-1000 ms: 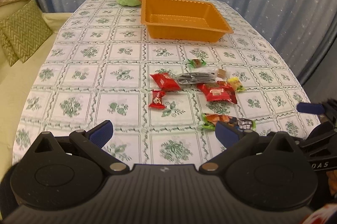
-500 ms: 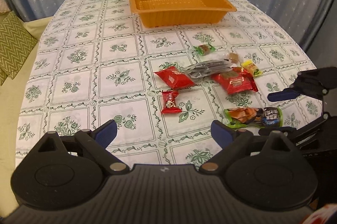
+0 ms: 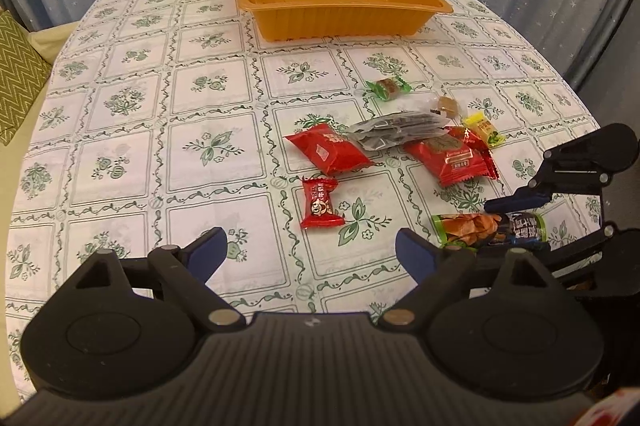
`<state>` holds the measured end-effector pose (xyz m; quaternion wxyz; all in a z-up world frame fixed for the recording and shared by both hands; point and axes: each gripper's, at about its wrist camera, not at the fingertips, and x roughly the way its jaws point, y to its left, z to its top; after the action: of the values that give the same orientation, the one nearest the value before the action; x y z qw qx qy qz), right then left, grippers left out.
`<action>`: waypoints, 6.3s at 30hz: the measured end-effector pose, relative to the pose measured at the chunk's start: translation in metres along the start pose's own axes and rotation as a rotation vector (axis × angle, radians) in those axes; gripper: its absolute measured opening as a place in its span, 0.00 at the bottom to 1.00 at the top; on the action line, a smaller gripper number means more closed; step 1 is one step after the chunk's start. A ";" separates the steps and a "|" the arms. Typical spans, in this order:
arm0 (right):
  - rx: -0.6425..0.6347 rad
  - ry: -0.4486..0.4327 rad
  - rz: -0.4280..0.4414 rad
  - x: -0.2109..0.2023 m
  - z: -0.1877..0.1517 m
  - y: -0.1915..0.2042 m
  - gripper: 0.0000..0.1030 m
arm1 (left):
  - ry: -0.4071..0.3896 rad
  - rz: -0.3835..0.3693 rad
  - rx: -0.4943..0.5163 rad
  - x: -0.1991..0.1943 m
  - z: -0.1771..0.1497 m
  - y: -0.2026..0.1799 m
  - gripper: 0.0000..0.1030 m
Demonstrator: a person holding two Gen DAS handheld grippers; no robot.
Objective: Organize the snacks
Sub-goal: 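Grasp the green-and-black snack bar with the right gripper while the left grasps a small red candy, then carry both snacks over the orange tray and open both grippers to drop them, then grasp the red date-cake packet with the right gripper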
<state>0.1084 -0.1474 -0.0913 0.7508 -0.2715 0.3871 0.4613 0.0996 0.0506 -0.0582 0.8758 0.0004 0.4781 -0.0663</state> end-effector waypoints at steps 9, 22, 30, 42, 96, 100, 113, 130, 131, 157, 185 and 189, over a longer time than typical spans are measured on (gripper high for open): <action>0.180 -0.050 -0.003 -0.011 -0.008 0.001 0.28 | -0.019 -0.038 -0.022 0.016 0.004 -0.005 0.70; 0.530 -0.123 -0.072 -0.038 -0.038 -0.001 0.28 | -0.048 0.054 0.000 0.046 0.009 -0.016 0.33; 0.647 -0.152 -0.124 -0.052 -0.045 -0.015 0.28 | -0.046 0.065 -0.026 0.049 0.005 -0.010 0.14; 0.748 -0.230 -0.201 -0.079 -0.040 -0.037 0.28 | -0.079 0.042 -0.072 0.017 0.018 -0.013 0.14; 0.915 -0.322 -0.246 0.014 0.127 -0.274 0.28 | -0.179 -0.036 -0.161 0.111 0.243 0.035 0.36; 0.919 -0.315 -0.250 0.017 0.125 -0.275 0.28 | -0.183 -0.036 -0.162 0.106 0.235 0.038 0.36; 0.954 -0.365 -0.243 0.008 0.118 -0.278 0.63 | -0.207 -0.039 -0.173 0.080 0.207 0.037 0.46; 0.944 -0.323 -0.362 -0.078 0.045 -0.169 0.66 | -0.229 0.025 -0.215 -0.002 0.114 0.002 0.65; 0.944 -0.322 -0.369 -0.083 0.041 -0.161 0.66 | -0.231 0.021 -0.230 -0.008 0.107 0.001 0.67; 0.980 -0.259 -0.365 -0.116 -0.038 -0.020 0.66 | -0.188 0.069 -0.277 -0.061 -0.013 -0.023 0.74; 0.826 -0.194 -0.227 -0.015 0.032 -0.046 0.41 | -0.140 0.125 -0.274 -0.009 0.007 0.009 0.74; 0.811 -0.166 -0.212 0.004 0.037 -0.049 0.31 | -0.131 0.115 -0.289 -0.002 0.008 0.015 0.74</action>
<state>0.1656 -0.1385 -0.0715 0.8686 0.0456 0.4454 0.2123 0.1070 0.0648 -0.0533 0.8985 -0.1024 0.4236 0.0534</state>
